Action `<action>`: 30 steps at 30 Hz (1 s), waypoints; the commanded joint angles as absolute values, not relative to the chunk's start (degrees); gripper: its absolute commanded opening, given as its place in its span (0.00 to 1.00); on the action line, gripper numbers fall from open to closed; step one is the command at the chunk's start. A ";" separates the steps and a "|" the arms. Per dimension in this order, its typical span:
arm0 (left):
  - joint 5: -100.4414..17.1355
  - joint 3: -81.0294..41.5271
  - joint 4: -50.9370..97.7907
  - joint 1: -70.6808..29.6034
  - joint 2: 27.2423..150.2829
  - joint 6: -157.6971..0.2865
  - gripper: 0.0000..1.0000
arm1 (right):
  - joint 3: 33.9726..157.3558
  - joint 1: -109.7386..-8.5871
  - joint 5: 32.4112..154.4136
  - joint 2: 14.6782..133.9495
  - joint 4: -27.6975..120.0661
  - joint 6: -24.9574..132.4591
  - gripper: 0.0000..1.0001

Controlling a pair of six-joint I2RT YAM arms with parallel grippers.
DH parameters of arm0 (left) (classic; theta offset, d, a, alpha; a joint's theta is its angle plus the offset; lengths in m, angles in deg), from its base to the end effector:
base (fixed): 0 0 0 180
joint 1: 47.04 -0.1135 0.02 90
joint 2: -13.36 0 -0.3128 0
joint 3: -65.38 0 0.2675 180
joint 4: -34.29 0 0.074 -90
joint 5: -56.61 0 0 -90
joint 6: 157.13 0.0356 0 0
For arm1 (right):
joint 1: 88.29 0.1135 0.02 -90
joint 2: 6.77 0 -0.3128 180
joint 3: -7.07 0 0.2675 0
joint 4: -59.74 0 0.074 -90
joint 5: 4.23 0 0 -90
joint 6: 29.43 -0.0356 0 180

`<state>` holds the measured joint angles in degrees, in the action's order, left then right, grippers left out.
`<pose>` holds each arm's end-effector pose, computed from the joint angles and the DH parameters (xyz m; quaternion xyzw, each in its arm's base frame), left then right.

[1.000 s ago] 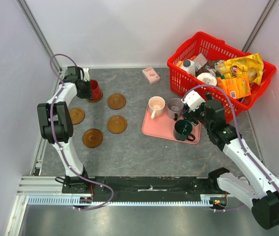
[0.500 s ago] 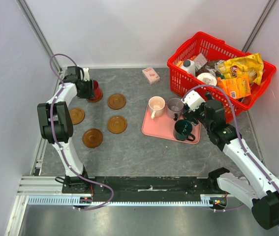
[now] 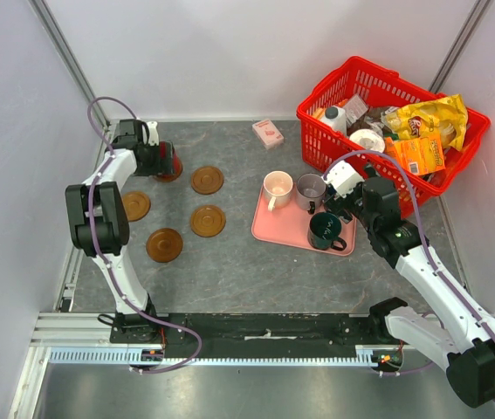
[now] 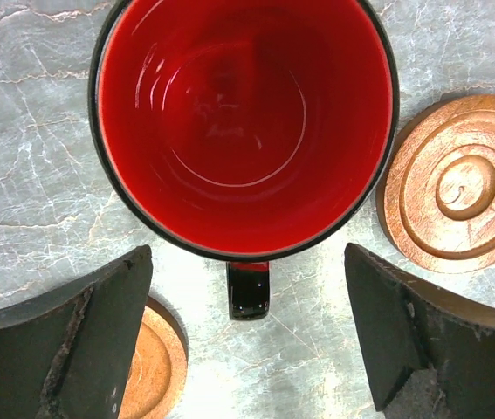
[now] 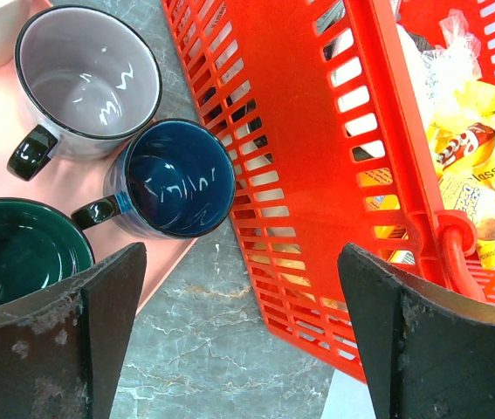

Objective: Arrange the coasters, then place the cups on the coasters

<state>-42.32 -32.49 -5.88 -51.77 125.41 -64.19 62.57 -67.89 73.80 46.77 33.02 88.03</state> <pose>0.4593 0.0325 0.2492 0.0090 0.9494 -0.0535 0.3095 0.1903 0.0629 0.3286 -0.2884 0.7885 -0.1207 0.5297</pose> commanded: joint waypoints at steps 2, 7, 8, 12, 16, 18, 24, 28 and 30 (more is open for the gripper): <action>-41.04 -31.96 -3.73 -51.78 119.97 -63.52 0.98 | 62.39 -67.99 73.12 46.49 35.35 88.08 0.98; -41.30 -31.34 -4.78 -51.78 115.41 -63.00 0.99 | 62.39 -67.99 73.03 46.32 35.35 88.08 0.98; -41.65 -31.17 -5.48 -51.78 113.74 -62.91 0.99 | 62.39 -67.99 73.11 46.23 35.35 88.08 0.98; -45.77 -29.85 -8.11 -51.70 104.79 -62.03 1.00 | 62.39 -67.99 73.11 46.32 35.18 88.08 0.98; -50.52 -25.21 -10.66 -51.70 94.25 -59.22 1.00 | 62.39 -67.99 73.12 46.32 35.09 88.08 0.98; -53.42 -21.61 -11.89 -51.70 88.70 -56.76 1.00 | 62.39 -67.99 72.85 46.23 35.18 88.08 0.98; -57.91 -5.18 -13.66 -51.70 72.18 -50.78 1.00 | 63.62 -68.25 74.24 45.70 33.34 87.73 0.98; -59.14 1.34 -13.13 -51.78 67.07 -49.72 1.00 | 66.78 -68.34 81.09 49.30 26.32 87.63 0.98; -59.75 2.93 -13.04 -51.70 65.57 -49.38 1.00 | 69.15 -68.34 84.79 53.51 20.71 88.60 0.98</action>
<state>-56.37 0.30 -13.09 -51.77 67.97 -53.13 63.86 -68.19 77.13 48.41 29.35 88.14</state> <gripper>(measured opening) 0.995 0.982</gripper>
